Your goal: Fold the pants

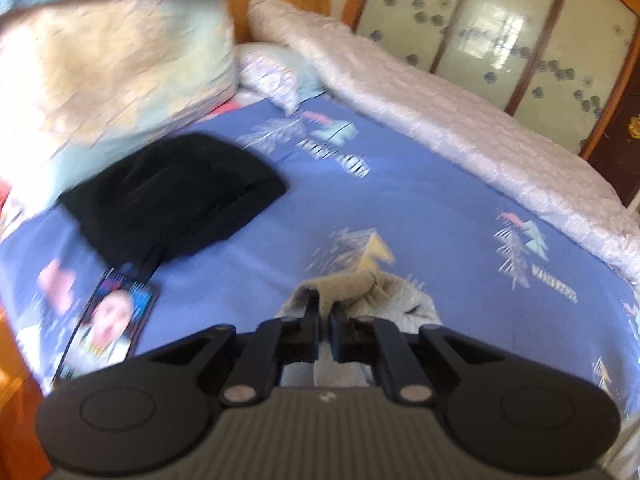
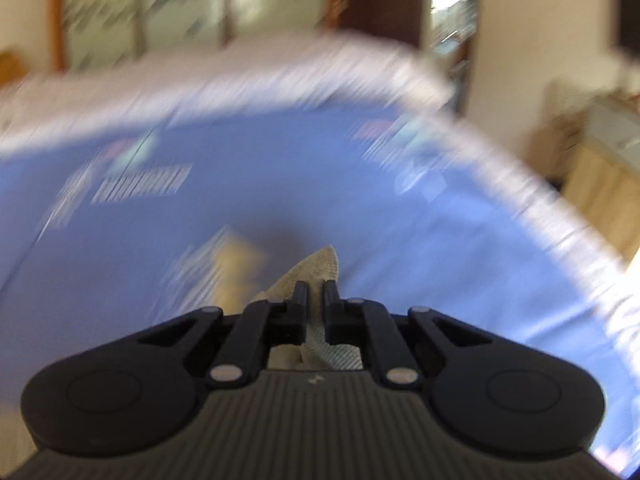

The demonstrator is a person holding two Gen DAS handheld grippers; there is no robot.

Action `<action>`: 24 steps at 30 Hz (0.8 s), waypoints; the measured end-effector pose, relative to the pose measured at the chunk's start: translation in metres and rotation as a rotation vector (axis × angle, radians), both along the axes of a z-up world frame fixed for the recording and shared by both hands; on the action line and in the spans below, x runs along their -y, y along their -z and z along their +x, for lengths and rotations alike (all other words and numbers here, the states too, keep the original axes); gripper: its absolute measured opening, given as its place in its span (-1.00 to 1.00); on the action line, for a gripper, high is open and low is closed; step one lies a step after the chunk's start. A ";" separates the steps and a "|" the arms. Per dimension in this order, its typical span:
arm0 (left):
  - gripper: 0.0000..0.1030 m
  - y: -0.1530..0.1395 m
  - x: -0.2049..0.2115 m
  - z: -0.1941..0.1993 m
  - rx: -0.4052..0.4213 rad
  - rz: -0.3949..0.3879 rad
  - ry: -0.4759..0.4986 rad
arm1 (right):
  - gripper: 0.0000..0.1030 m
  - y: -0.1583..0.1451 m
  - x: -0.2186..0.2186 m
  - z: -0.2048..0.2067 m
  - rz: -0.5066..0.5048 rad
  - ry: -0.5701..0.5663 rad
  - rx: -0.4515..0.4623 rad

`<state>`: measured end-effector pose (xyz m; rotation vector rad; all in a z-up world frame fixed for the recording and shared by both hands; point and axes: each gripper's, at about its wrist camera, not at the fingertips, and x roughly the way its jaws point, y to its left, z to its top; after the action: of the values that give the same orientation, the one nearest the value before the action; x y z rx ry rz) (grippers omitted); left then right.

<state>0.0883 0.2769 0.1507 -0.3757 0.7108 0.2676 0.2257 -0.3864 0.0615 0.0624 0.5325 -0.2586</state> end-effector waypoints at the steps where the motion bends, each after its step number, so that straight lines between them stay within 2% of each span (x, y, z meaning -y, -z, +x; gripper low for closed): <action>1: -0.90 -0.002 0.004 0.013 0.008 0.017 0.010 | -0.81 -0.010 0.013 0.006 0.001 0.042 0.031; 3: -0.90 -0.003 0.012 0.041 0.022 0.039 0.021 | -0.81 -0.026 0.035 0.019 -0.009 0.124 0.080; 6: -0.90 0.006 0.020 0.086 0.034 0.021 0.005 | -0.81 -0.035 0.060 0.030 -0.035 0.235 0.127; 8: -0.87 0.023 0.031 0.123 0.014 0.027 -0.003 | -0.80 -0.029 0.076 0.044 0.006 0.277 0.110; 9: -0.78 0.035 0.039 0.140 -0.012 0.044 0.000 | -0.76 -0.021 0.081 0.053 0.029 0.295 0.086; 10: -0.71 0.051 0.050 0.159 -0.056 0.072 0.018 | -0.62 -0.010 0.082 0.065 0.046 0.306 0.055; 11: -0.46 0.069 0.061 0.176 -0.113 0.109 0.028 | -0.42 0.005 0.082 0.075 0.062 0.303 0.013; 12: -0.37 0.089 0.072 0.191 -0.188 0.152 0.032 | 0.07 0.017 0.077 0.084 0.078 0.288 -0.042; 14: -0.39 0.114 0.085 0.202 -0.284 0.193 0.062 | 0.05 0.043 0.071 0.087 0.082 0.287 -0.121; 15: -0.39 0.117 0.087 0.196 -0.297 0.187 0.078 | 0.05 0.049 0.070 0.080 0.081 0.282 -0.123; 17: -0.38 0.109 0.083 0.174 -0.252 0.174 0.099 | 0.05 0.053 0.072 0.061 0.112 0.246 -0.108; 19: -0.29 0.092 0.072 0.140 -0.206 0.187 0.096 | 0.05 0.052 0.080 0.038 0.143 0.205 -0.100; 21: -0.05 0.077 0.058 0.106 -0.173 0.160 0.088 | 0.06 0.048 0.092 0.014 0.191 0.154 -0.100; 24: 0.15 0.066 0.039 0.050 -0.154 0.071 0.081 | 0.08 0.051 0.103 -0.021 0.301 0.082 -0.120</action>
<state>0.1381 0.2383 0.0849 -0.2601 0.8639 0.2463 0.2048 -0.4892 0.0107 0.3635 0.6862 -0.2617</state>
